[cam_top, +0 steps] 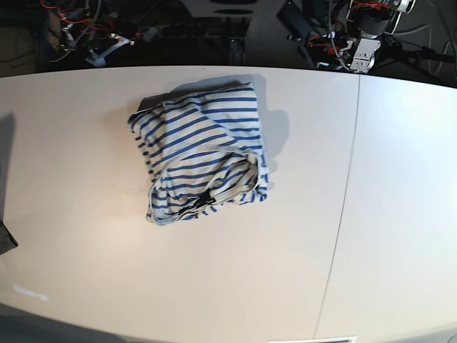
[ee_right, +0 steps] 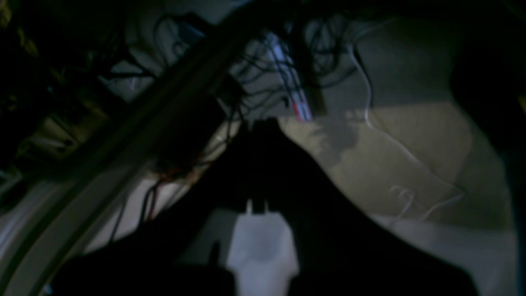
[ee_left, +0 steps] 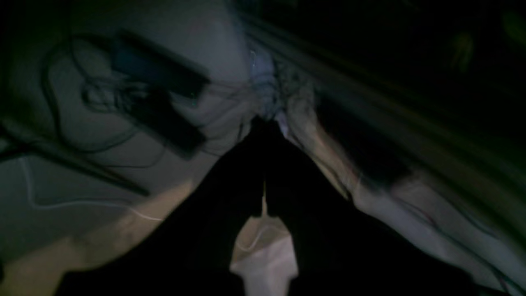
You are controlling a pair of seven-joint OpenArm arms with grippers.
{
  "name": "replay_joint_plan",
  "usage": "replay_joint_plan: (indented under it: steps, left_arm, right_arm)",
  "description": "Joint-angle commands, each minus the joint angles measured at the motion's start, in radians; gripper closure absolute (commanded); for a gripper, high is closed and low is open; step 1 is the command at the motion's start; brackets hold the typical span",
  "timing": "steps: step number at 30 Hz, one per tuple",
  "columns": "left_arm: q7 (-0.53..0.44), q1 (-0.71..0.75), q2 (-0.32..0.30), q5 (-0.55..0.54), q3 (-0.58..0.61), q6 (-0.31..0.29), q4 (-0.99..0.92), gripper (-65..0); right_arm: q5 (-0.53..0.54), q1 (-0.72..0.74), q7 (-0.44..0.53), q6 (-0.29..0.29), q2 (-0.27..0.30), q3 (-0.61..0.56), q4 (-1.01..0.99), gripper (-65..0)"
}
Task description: Fold the T-shirt properly
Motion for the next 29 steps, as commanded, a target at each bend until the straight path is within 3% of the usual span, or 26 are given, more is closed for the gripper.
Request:
replay_joint_plan:
  steps: [1,4,9,16,29]
  left_arm:
    - [-0.006,-0.042,0.009,0.016,0.003,0.040,-0.008,0.0]
    - [-0.021,-0.087,0.043,0.073,0.003,0.138,-0.083,0.0]
    - [-0.056,-0.107,0.076,0.105,0.003,0.237,-0.164,0.0]
    - [0.001,-0.105,0.061,0.103,0.003,0.242,-0.169,0.0]
    - [-0.023,-0.070,0.056,0.096,0.001,0.246,-0.168,0.0]
  right_arm:
    - [-0.016,0.022,0.008,-0.040,-0.004,-0.021,-0.005,0.0]
    - [-0.064,0.081,0.023,-0.104,-0.064,-0.088,-0.035,0.0]
    - [-0.127,0.137,0.023,-0.135,-0.161,-0.131,-0.052,0.0]
    - [-0.144,0.147,0.019,-0.158,-0.233,-0.131,-0.051,0.0]
    - [-0.172,0.147,0.032,-0.153,-0.214,-0.131,-0.023,0.0]
